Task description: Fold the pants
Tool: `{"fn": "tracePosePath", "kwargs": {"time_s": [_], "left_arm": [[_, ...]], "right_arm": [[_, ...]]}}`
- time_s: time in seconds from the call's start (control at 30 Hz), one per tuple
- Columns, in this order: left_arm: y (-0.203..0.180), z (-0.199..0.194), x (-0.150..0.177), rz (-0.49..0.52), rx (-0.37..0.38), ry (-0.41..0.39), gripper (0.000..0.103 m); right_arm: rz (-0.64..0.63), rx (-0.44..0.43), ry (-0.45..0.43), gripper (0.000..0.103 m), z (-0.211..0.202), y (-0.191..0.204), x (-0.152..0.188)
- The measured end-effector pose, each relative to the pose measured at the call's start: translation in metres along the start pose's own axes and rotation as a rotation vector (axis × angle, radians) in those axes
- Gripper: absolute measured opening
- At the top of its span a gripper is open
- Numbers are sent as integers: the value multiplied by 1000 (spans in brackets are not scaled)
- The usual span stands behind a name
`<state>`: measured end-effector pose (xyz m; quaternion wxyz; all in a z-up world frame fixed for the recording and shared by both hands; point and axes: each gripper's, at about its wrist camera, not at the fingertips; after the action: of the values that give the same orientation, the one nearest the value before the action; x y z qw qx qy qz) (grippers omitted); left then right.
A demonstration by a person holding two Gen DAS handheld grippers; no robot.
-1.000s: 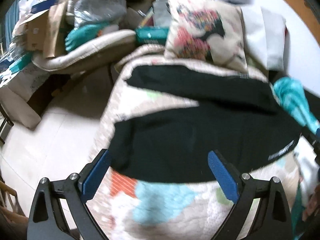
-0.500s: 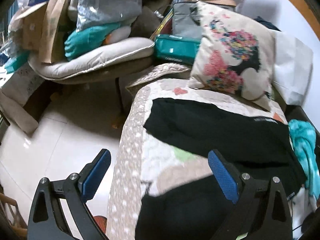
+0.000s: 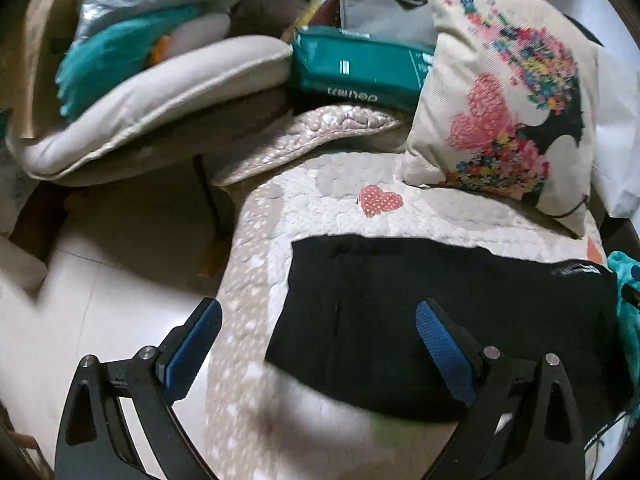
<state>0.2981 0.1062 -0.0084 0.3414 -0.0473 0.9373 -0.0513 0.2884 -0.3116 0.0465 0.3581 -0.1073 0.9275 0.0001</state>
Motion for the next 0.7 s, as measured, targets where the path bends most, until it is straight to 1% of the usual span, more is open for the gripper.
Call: {"fn": "tracePosePath", "kwargs": {"time_s": [0.13,0.27,0.4,0.53,0.63,0.67,0.7], "left_arm": [[-1,28,-10,-12,9,20,98],[3,51,-19,-40,19,33,98],[4,69,-25,-49,30,51,98],[-5,88,-23,0,40,98,98],[-12,92,-20,39,42,89,98],[-12,93,-20,42,53,90,96],[-13,92,-20,49,63,92,90]], "right_arm": [[-38,-30,23,102,25,6,-15],[-63,-81,60,102,47,8,-26],[-79,-102,93,102,68,8,-32],[-104,-122,132,102,91,12,-34],[-127,-158,174,101,107,19,-32],[-136,-169,185,101,110,22,-30],[-151,-181,201,101,115,26,-27]]}}
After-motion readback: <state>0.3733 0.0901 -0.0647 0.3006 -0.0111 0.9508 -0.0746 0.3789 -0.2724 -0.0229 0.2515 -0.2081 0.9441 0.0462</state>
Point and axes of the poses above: each gripper's, at about its wrist camera, not at the fingertips, and z roughly the way its jaws point, y to its left, x to its underside, and after that the axes turned 5 degrees about -y, right-handed
